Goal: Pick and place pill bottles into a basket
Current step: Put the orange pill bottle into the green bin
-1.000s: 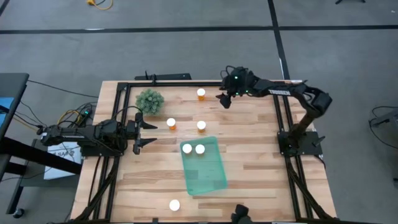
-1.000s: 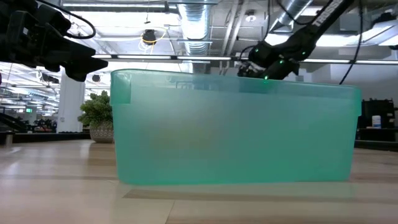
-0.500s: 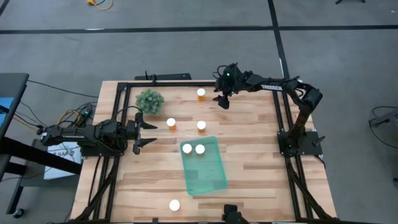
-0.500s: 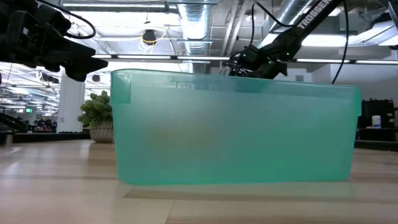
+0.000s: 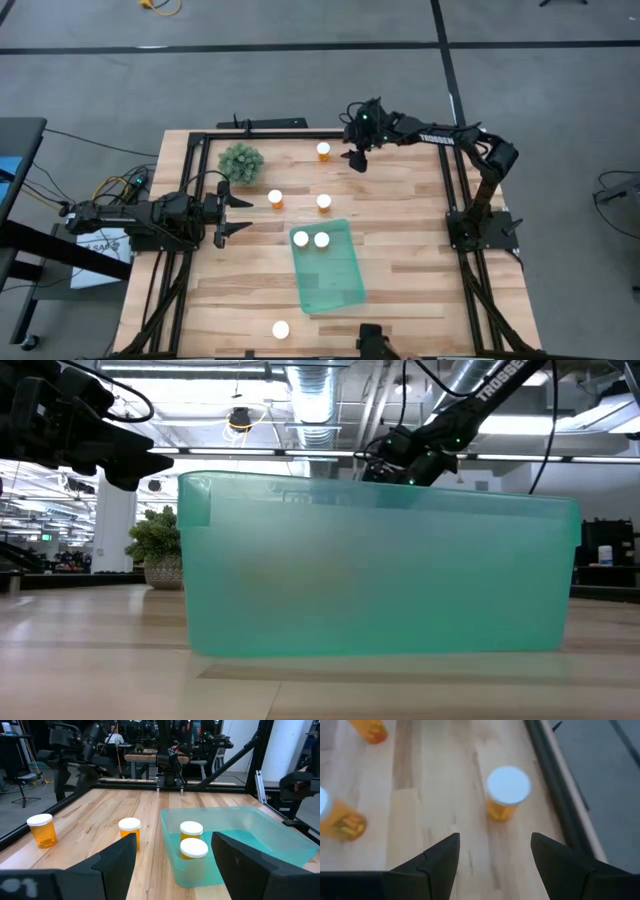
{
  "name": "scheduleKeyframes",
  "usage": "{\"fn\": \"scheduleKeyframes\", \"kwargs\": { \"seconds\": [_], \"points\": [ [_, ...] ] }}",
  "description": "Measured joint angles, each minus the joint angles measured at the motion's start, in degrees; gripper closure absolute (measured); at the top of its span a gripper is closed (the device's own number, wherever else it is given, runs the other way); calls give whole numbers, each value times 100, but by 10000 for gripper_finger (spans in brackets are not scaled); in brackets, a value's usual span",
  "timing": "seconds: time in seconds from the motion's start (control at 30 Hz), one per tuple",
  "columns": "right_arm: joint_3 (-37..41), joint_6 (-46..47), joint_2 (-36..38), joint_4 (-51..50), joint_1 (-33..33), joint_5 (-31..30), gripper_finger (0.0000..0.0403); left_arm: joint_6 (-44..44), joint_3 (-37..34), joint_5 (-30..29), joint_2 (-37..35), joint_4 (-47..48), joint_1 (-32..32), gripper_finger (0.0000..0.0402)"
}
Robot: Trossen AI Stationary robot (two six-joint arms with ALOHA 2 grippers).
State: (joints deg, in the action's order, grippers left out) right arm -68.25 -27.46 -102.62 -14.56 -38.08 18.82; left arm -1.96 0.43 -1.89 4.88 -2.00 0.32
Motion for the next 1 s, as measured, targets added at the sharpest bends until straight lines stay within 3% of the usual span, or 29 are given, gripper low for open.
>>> {"fn": "scheduleKeyframes", "kwargs": {
  "seconds": [0.2, 0.5, 0.73, 1.0],
  "points": [
    [-201, 127, -9, 9, -106, -168, 163, 0, 0, 0, 0, -1, -1, 154],
    [-669, 191, -691, -79, 52, -113, 163, 1, 0, 0, -2, 0, -1, 154],
    [-1317, 109, -1338, -730, 160, -88, 163, 1, 1, 0, -1, -2, 0, 154],
    [-1802, 44, -1667, -832, 331, -69, 163, 0, 0, 0, -1, 0, -1, 154]
  ]
}}
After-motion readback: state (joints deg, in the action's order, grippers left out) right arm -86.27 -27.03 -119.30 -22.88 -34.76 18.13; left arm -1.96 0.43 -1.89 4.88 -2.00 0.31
